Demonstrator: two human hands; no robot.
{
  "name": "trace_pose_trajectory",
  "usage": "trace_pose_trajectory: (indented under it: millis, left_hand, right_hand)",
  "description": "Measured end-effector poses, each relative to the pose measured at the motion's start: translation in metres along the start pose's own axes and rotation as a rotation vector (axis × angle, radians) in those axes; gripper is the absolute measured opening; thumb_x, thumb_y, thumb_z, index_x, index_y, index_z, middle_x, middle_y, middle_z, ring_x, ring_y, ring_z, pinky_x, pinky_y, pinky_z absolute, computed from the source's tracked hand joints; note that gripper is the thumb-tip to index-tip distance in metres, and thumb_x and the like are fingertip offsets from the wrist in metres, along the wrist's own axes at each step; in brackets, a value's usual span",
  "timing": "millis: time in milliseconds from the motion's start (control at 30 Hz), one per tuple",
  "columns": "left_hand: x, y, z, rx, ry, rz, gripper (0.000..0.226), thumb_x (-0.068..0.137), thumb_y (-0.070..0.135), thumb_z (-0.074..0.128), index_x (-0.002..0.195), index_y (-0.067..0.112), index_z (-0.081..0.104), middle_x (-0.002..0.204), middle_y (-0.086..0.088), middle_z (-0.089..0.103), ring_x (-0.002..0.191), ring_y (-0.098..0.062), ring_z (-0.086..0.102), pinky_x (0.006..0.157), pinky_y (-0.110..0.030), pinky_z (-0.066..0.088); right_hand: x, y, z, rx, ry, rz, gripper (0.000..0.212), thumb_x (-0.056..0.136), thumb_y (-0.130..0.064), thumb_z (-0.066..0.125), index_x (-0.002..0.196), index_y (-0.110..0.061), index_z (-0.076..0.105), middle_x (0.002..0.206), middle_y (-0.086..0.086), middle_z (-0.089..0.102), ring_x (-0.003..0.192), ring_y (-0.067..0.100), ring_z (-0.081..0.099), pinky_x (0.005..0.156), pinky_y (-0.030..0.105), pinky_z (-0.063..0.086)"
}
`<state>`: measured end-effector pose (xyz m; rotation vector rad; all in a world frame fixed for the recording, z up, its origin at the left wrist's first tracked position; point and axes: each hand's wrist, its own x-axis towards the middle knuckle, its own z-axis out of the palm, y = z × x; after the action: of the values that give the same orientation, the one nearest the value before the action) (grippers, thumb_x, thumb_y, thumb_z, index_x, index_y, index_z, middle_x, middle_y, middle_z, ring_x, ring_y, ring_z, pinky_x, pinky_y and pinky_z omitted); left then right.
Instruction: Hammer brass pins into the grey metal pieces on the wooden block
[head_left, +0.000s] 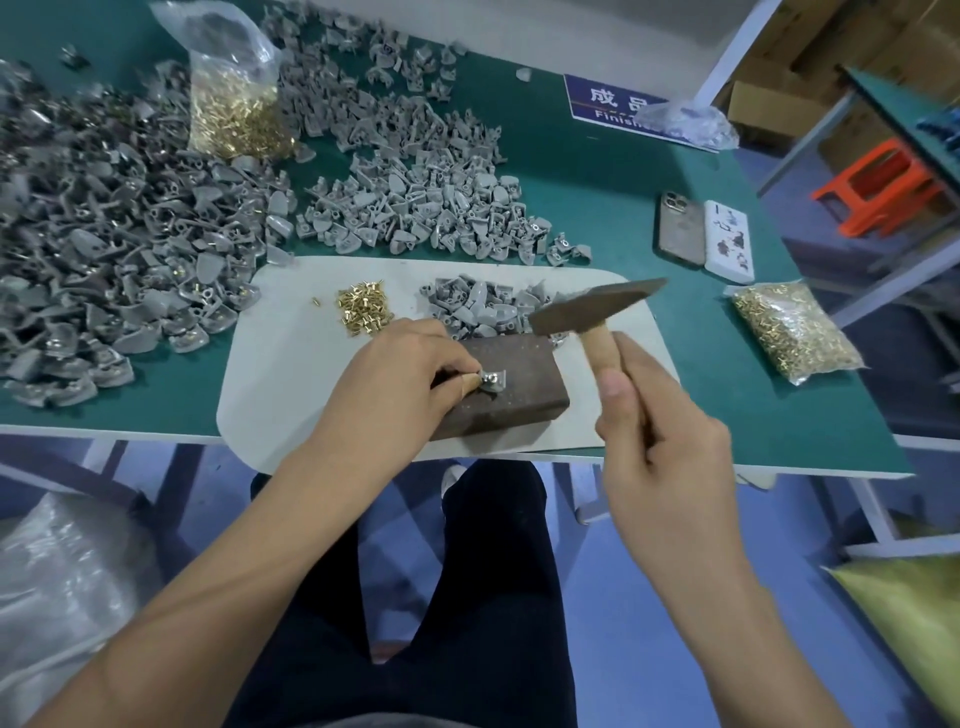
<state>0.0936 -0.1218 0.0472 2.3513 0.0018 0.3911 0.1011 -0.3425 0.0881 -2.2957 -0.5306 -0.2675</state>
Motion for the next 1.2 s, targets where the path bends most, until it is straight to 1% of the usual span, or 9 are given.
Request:
trace_pose_trajectory:
  millis: [133, 300, 367, 567, 667, 733, 867, 967, 1200]
  left_hand:
    - [0.0, 0.001, 0.0, -0.006, 0.0, -0.006, 0.009, 0.084, 0.02, 0.08, 0.092, 0.021, 0.081, 0.078, 0.009, 0.06, 0.079, -0.015, 0.054, 0.074, -0.036, 0.049]
    - [0.001, 0.0, -0.001, -0.009, -0.006, -0.004, 0.007, 0.085, 0.02, 0.079, 0.092, 0.021, 0.081, 0.079, 0.01, 0.061, 0.079, -0.013, 0.055, 0.073, -0.031, 0.046]
    - [0.001, -0.001, 0.0, -0.003, -0.001, -0.001, 0.008, 0.084, 0.019, 0.08, 0.091, 0.021, 0.081, 0.078, 0.012, 0.06, 0.077, -0.011, 0.054, 0.072, -0.03, 0.045]
    - [0.001, -0.002, 0.0, -0.001, 0.0, 0.004, 0.009, 0.083, 0.016, 0.08, 0.091, 0.02, 0.081, 0.076, 0.016, 0.056, 0.078, -0.012, 0.053, 0.071, -0.028, 0.042]
    - [0.001, -0.002, 0.0, -0.001, 0.0, 0.01, 0.008, 0.082, 0.015, 0.081, 0.089, 0.019, 0.081, 0.071, 0.021, 0.051, 0.075, -0.01, 0.051, 0.068, -0.027, 0.038]
    - [0.0, 0.0, -0.001, -0.006, 0.003, 0.023, 0.008, 0.082, 0.015, 0.081, 0.089, 0.019, 0.081, 0.071, 0.021, 0.052, 0.074, -0.009, 0.051, 0.068, -0.026, 0.038]
    - [0.0, 0.0, 0.0, -0.01, 0.013, 0.017, 0.009, 0.082, 0.015, 0.081, 0.09, 0.019, 0.081, 0.073, 0.02, 0.053, 0.075, -0.009, 0.053, 0.069, -0.024, 0.039]
    - [0.0, 0.0, 0.0, -0.004, 0.015, 0.026, 0.01, 0.082, 0.016, 0.082, 0.091, 0.019, 0.081, 0.073, 0.019, 0.053, 0.075, -0.012, 0.054, 0.069, -0.027, 0.04]
    - [-0.001, -0.002, 0.003, 0.012, 0.022, 0.029, 0.009, 0.084, 0.018, 0.08, 0.093, 0.019, 0.08, 0.078, 0.014, 0.056, 0.078, -0.013, 0.054, 0.072, -0.03, 0.046]
  right_hand:
    - [-0.004, 0.006, 0.014, -0.125, -0.204, 0.1, 0.043, 0.104, -0.052, 0.037, 0.139, -0.04, 0.058, 0.058, -0.02, 0.043, 0.054, 0.007, 0.036, 0.06, 0.029, 0.04]
    - [-0.002, 0.005, 0.009, -0.04, -0.039, 0.043, 0.038, 0.107, -0.044, 0.038, 0.135, -0.033, 0.06, 0.064, -0.024, 0.05, 0.054, 0.004, 0.043, 0.057, 0.014, 0.036]
    - [-0.005, 0.003, 0.014, -0.078, -0.149, 0.089, 0.037, 0.106, -0.046, 0.037, 0.134, -0.035, 0.06, 0.062, -0.021, 0.048, 0.056, 0.008, 0.041, 0.06, 0.036, 0.048]
    - [-0.001, -0.004, 0.0, -0.014, 0.057, 0.016, 0.034, 0.109, -0.04, 0.039, 0.134, -0.034, 0.061, 0.07, -0.024, 0.053, 0.058, 0.006, 0.047, 0.056, 0.008, 0.034]
    - [-0.007, -0.008, 0.012, -0.119, -0.179, 0.071, 0.042, 0.104, -0.051, 0.034, 0.139, -0.04, 0.054, 0.069, -0.021, 0.056, 0.067, 0.017, 0.055, 0.073, 0.033, 0.057]
    - [-0.008, -0.001, 0.012, -0.172, -0.214, 0.091, 0.044, 0.103, -0.055, 0.031, 0.14, -0.044, 0.052, 0.061, -0.016, 0.049, 0.059, 0.013, 0.044, 0.063, 0.043, 0.052]
    - [-0.01, -0.002, 0.015, -0.055, -0.044, 0.062, 0.042, 0.106, -0.053, 0.033, 0.139, -0.039, 0.054, 0.075, -0.022, 0.057, 0.059, 0.004, 0.046, 0.059, 0.023, 0.045]
    - [-0.01, 0.003, 0.019, -0.161, -0.212, 0.106, 0.045, 0.103, -0.058, 0.029, 0.138, -0.042, 0.053, 0.063, -0.017, 0.05, 0.06, 0.014, 0.042, 0.062, 0.043, 0.048]
    - [0.012, 0.031, 0.013, -0.324, -0.024, 0.199, 0.035, 0.105, -0.041, 0.038, 0.138, -0.043, 0.048, 0.093, -0.014, 0.066, 0.078, 0.022, 0.058, 0.063, 0.037, 0.043]
